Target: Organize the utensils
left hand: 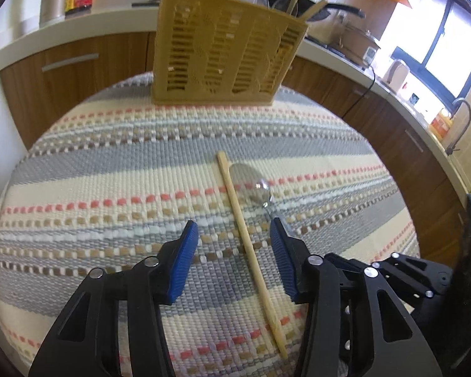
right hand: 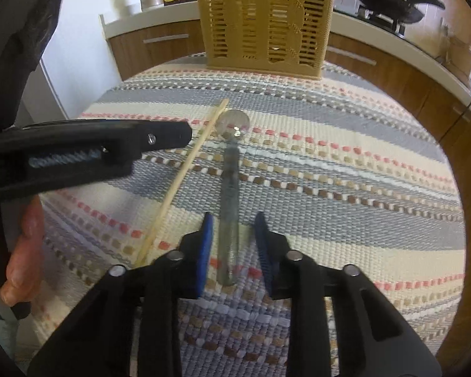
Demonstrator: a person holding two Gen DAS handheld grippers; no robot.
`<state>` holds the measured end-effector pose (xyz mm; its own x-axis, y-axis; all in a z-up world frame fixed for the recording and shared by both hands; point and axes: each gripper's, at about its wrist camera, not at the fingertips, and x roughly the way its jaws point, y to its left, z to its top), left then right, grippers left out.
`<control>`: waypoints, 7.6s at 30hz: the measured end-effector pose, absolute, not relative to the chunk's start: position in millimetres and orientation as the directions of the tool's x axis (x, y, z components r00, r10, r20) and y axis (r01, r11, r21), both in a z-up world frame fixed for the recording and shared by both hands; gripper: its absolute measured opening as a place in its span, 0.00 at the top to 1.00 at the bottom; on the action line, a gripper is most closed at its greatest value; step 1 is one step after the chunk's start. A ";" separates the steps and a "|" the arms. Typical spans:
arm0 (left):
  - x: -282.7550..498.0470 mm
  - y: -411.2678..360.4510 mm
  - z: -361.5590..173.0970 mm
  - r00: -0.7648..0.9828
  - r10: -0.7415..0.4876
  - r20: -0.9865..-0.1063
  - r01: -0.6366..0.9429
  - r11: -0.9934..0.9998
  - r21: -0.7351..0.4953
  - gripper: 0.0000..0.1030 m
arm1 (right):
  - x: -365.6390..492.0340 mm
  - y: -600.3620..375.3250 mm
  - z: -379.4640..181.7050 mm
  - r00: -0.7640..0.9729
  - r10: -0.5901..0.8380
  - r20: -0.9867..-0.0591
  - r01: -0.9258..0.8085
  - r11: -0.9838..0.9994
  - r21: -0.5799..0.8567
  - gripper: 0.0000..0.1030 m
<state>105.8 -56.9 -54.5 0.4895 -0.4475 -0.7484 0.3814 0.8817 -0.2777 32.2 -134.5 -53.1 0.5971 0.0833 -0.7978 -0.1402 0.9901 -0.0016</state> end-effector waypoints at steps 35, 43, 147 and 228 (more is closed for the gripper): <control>140.6 -57.0 -60.6 0.423 -0.355 -0.833 0.350 0.913 -0.212 0.93 | 52.6 -211.9 -36.6 0.522 0.170 -0.836 -0.029 0.983 0.182 0.86; 143.7 -59.1 -59.6 0.351 -0.373 -0.859 0.421 0.882 -0.211 0.77 | 94.6 -206.1 -27.5 0.458 0.212 -0.863 -0.081 0.977 0.196 0.54; 200.5 -30.0 84.1 0.893 -0.429 -0.136 0.398 0.894 -0.204 0.25 | 185.3 -284.7 112.7 0.910 0.309 -0.276 -0.261 0.945 0.199 0.58; 103.4 -65.8 -7.6 0.966 -0.026 -0.258 0.034 0.999 0.024 0.07 | 78.4 -208.4 31.6 0.963 -0.002 -0.270 0.012 0.999 0.036 0.08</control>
